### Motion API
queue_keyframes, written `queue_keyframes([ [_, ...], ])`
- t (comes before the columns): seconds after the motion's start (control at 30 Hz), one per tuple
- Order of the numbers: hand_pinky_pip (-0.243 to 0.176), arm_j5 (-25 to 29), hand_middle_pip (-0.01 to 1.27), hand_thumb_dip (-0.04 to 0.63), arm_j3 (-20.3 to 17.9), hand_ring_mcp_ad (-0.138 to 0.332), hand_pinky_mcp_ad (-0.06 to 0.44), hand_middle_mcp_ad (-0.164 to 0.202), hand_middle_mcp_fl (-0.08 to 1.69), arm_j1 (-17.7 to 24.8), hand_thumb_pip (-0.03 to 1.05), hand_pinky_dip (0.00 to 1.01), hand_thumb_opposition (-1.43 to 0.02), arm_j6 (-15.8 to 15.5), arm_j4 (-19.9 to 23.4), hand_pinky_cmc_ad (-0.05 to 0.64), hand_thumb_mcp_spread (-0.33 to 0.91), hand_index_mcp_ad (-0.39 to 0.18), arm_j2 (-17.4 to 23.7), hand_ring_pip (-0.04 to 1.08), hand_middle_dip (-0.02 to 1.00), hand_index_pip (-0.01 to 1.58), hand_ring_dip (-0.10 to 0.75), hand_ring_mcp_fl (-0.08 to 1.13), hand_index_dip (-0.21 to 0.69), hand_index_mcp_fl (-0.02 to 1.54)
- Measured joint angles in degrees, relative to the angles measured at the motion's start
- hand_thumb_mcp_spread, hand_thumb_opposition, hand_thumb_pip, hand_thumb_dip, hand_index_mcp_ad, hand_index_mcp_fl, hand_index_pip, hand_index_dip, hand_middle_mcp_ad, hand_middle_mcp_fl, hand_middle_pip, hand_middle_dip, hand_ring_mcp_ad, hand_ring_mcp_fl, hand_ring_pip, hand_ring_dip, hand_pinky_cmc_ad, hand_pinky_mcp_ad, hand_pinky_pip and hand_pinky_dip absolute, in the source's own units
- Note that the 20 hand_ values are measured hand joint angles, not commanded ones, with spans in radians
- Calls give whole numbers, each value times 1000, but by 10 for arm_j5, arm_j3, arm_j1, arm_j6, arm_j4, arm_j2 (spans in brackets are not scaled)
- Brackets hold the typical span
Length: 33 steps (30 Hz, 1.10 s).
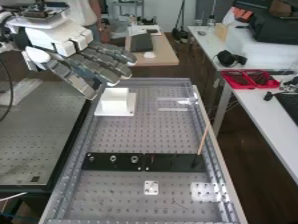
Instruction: Grab the smaller nut and place it in the white container
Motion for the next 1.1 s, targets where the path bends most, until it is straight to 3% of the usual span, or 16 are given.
queue_keyframes([
  [0.27,-75,66,138,35,-60,171,264,93,58,9,480,510,-710,5,32,328,187,-5,16,93,173,70,37,5,316,87],
  [0.37,-89,88,138,33,-79,171,264,89,54,13,545,506,-710,8,47,328,187,-9,20,93,175,84,37,7,316,120],
  [0.73,-91,160,136,79,-155,188,227,89,126,35,613,529,-740,34,129,326,223,-5,28,89,192,94,37,3,297,237],
  [0.83,-91,177,136,93,-174,190,227,91,122,44,627,529,-747,50,144,326,251,-23,24,89,197,255,33,3,232,237],
  [0.97,-91,189,138,98,-189,190,227,91,124,51,632,529,-775,58,158,323,278,-56,17,93,206,696,37,3,152,202],
  [1.1,-91,198,138,101,-198,194,230,91,124,58,642,529,-789,68,164,326,279,-75,5,89,206,949,37,3,96,141],
])
